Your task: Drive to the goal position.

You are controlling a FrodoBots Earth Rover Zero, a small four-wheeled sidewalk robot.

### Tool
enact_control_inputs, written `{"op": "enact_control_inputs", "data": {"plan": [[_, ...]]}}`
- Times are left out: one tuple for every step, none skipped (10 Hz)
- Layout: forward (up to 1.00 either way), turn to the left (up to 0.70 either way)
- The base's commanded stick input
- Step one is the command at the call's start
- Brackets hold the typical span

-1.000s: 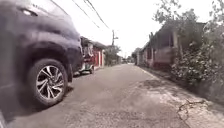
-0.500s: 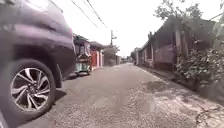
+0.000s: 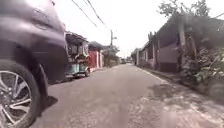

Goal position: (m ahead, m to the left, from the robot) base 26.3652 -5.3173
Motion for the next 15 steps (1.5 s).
{"op": "enact_control_inputs", "data": {"plan": [[0.7, 0.0], [0.7, 0.0], [0.7, 0.0], [0.7, 0.0], [0.7, 0.0], [0.7, 0.0], [0.7, 0.0], [0.7, 0.0], [0.7, 0.0], [0.7, 0.0], [0.7, 0.0], [0.7, 0.0], [0.7, 0.0], [0.7, 0.0], [0.7, 0.0]]}}
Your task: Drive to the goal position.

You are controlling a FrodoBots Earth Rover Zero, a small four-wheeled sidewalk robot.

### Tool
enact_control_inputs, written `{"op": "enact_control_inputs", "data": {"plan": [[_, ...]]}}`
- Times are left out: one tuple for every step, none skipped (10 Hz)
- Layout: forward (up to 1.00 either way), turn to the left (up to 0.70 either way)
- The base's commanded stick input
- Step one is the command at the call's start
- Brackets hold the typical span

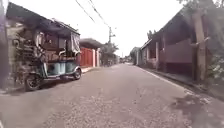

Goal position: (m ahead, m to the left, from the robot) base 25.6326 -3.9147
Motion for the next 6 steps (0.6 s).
{"op": "enact_control_inputs", "data": {"plan": [[0.7, 0.0], [0.7, 0.0], [0.7, 0.0], [0.7, 0.0], [0.7, 0.0], [0.7, 0.0]]}}
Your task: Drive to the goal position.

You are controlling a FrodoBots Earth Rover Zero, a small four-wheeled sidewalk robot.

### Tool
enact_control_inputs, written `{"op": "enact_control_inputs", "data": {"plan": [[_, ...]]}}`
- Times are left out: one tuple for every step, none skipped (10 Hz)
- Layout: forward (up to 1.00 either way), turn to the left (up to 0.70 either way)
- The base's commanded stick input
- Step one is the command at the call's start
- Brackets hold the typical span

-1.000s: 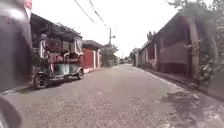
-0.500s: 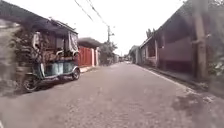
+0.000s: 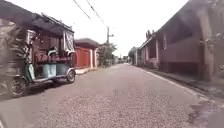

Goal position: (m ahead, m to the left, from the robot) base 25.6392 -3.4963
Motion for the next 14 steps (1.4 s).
{"op": "enact_control_inputs", "data": {"plan": [[0.7, 0.0], [0.7, 0.0], [0.7, 0.0], [0.7, 0.0], [0.7, 0.0], [0.7, 0.0], [0.7, 0.0], [0.7, 0.0], [0.7, 0.0], [0.7, 0.0], [0.7, 0.0], [0.7, 0.0], [0.7, 0.0], [0.7, 0.0]]}}
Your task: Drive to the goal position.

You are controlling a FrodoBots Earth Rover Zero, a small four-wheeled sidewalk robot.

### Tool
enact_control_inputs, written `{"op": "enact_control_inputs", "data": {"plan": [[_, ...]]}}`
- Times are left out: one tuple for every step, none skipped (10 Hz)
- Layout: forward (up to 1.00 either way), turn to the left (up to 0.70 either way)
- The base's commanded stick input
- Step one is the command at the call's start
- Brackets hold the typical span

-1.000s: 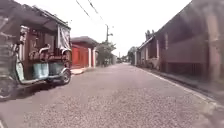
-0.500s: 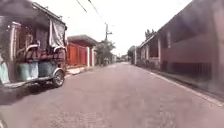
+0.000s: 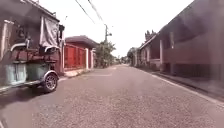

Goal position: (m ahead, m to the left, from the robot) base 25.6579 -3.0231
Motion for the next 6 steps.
{"op": "enact_control_inputs", "data": {"plan": [[0.7, 0.0], [0.7, 0.0], [0.7, 0.0], [0.7, 0.0], [0.7, 0.0], [0.7, 0.0]]}}
